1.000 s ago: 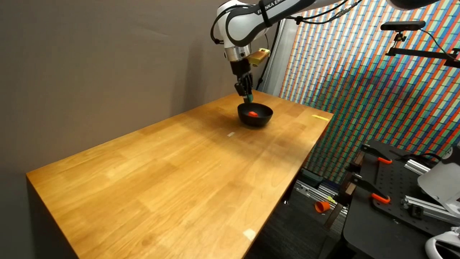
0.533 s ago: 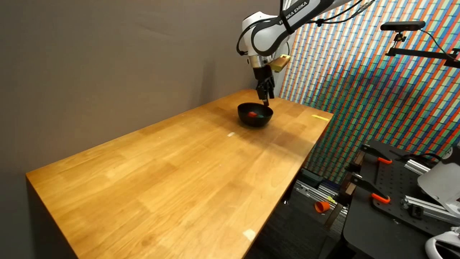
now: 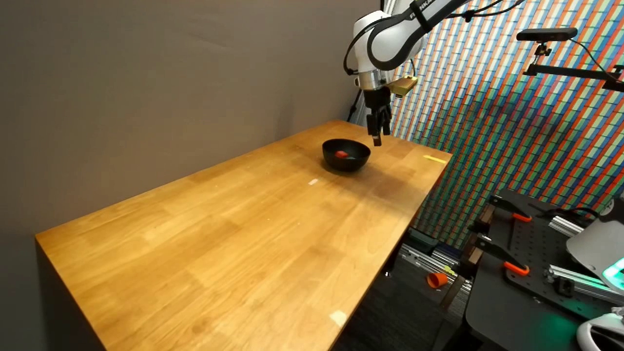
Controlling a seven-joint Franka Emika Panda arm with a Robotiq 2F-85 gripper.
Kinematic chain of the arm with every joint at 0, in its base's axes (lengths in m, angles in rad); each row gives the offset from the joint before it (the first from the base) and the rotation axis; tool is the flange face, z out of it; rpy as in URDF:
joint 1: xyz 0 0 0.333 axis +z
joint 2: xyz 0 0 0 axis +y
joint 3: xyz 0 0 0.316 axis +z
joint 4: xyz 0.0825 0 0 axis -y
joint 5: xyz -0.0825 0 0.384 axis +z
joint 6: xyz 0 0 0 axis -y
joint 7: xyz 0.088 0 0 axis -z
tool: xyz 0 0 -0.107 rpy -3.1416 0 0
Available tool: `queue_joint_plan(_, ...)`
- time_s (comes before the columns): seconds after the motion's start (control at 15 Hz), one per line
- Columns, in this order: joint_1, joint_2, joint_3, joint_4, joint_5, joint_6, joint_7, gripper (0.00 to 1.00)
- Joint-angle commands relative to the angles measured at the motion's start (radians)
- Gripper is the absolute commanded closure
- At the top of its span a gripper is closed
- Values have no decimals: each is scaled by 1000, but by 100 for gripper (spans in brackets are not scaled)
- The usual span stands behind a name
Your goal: Pick up the orange and green blocks from the table and put them in the bowl
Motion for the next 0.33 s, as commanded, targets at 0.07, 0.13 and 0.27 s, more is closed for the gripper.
queue_joint_plan(0.07, -13, -68, 19, -74, 25, 7, 2, 0)
queue_joint_plan(0.13, -13, -72, 19, -75, 25, 6, 2, 0)
queue_joint_plan(0.27, -13, -56, 19, -67, 25, 6, 2, 0)
